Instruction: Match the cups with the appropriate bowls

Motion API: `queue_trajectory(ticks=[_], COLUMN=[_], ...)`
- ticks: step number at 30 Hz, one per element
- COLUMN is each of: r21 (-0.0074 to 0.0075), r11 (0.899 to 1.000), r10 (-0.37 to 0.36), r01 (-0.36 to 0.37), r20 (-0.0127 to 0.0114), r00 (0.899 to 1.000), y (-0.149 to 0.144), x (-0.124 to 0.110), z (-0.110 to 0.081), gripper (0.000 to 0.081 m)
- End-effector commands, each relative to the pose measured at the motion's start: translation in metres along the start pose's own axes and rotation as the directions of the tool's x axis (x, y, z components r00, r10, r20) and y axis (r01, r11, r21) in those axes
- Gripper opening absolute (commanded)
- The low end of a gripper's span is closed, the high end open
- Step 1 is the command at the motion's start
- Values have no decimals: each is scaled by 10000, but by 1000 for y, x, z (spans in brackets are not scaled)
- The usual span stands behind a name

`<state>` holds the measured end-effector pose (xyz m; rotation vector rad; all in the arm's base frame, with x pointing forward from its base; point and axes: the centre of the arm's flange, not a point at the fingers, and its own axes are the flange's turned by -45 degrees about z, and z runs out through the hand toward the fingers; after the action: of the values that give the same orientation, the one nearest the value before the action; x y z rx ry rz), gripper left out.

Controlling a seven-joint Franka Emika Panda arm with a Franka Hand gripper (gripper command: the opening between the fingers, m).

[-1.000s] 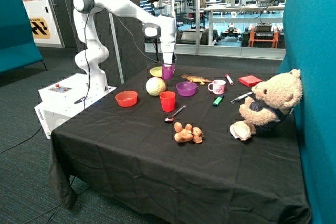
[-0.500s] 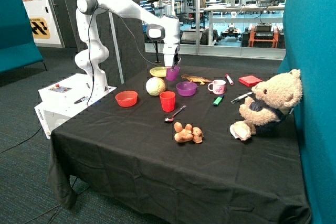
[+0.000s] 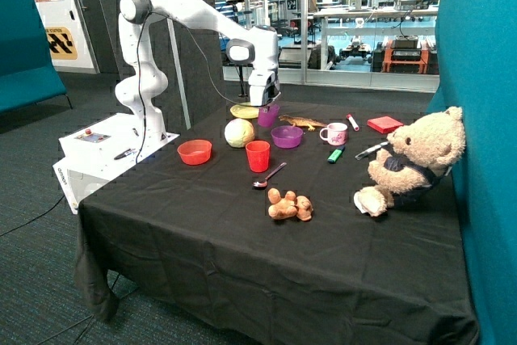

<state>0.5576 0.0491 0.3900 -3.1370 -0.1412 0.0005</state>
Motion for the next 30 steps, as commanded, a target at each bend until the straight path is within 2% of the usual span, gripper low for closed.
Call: queue_trajectory(ticks=[1, 9, 16, 30], r21=[-14, -14, -14, -14], r11=[10000, 9999, 9999, 9982], r10=[29, -104, 171, 596], r01=[-29, 104, -171, -596], r20=[-3, -2, -3, -3], r00=[10000, 9999, 9999, 9982], y=[-14, -21, -10, 22], x=[12, 30, 50, 57], z=[-8, -18, -23, -5], gripper=[0, 0, 0, 0])
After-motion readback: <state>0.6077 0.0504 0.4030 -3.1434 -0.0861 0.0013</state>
